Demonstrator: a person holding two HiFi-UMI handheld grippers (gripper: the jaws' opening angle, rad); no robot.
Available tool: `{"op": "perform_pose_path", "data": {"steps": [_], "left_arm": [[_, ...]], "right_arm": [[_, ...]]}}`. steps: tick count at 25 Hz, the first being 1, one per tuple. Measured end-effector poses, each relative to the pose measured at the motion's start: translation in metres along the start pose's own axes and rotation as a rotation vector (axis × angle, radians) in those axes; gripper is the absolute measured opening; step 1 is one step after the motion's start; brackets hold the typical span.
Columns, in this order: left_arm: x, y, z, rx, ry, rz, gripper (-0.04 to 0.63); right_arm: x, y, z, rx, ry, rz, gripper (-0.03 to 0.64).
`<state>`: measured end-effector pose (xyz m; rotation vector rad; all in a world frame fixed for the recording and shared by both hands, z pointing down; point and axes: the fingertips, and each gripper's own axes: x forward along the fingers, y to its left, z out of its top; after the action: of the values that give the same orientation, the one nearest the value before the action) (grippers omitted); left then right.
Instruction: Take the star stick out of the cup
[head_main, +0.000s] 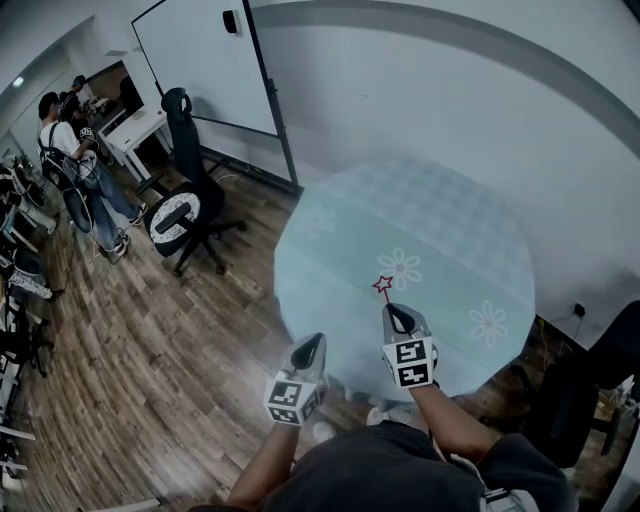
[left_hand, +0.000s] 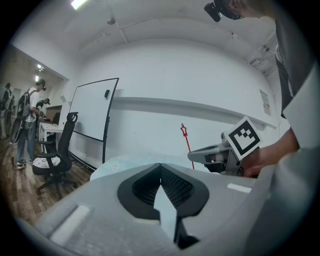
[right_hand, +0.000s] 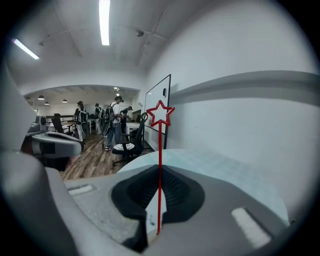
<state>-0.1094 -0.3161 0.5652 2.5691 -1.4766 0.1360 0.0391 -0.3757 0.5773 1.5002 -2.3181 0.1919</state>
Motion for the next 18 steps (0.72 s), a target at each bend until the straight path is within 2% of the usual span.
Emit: {"op": "perform_pose_path", "data": {"steps": [9,14,18], "left_arm": [[-0.002,-0.01,0.028,-0.004,-0.047,-0.014,0.005],[-0.006,-0.011,0.048,0.012,-0.086,-0.012,0.006],[-0.006,-0.01,0.054,0.003,-0.098,0.002,0.005]], "right_arm": [[-0.042,-0.003,0.077,0.035,-0.207,0.009,0.009],[-0.064,-0.002,0.104,0.069,-0.288,0.021,0.009],[-0.072,-0.004,0.111,0.077,-0.314,0.033,0.008]]}}
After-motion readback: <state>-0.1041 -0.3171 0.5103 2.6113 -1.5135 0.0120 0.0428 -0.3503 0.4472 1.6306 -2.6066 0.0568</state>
